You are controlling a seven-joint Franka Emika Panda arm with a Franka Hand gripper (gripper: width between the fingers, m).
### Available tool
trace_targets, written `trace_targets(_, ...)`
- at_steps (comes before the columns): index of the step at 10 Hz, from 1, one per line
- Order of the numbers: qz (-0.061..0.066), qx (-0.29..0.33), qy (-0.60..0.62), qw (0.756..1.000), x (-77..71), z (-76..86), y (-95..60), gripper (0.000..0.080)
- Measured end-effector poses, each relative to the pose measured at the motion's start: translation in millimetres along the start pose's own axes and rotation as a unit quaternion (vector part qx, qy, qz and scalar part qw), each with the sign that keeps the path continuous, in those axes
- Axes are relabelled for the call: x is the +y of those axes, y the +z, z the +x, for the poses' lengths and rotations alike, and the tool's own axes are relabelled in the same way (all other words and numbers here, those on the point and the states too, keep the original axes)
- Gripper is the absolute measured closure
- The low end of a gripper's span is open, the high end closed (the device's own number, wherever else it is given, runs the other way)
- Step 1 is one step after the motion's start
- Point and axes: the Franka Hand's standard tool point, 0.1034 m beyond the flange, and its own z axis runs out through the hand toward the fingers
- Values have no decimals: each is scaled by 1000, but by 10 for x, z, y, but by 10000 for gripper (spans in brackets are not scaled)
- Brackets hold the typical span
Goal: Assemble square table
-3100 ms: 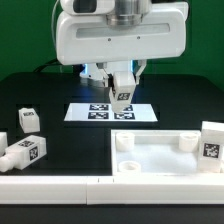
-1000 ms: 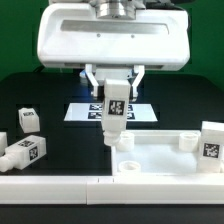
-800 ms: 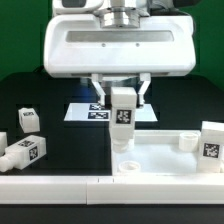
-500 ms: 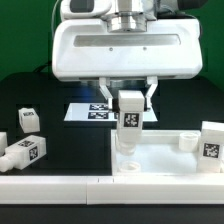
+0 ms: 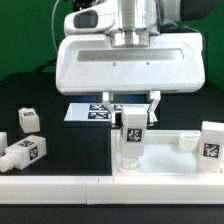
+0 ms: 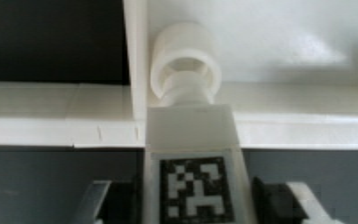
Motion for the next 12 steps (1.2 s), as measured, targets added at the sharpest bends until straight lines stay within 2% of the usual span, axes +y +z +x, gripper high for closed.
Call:
trace_targets(3, -3, -2, 0, 1000, 4, -67, 80, 515)
trace_targets(10, -8, 8, -1, 1000, 16, -59, 88, 505)
trace_targets(11, -5, 2, -1, 1000, 5, -71, 95, 319)
trace_targets(12, 3, -14, 1, 1000, -17, -79, 99, 189)
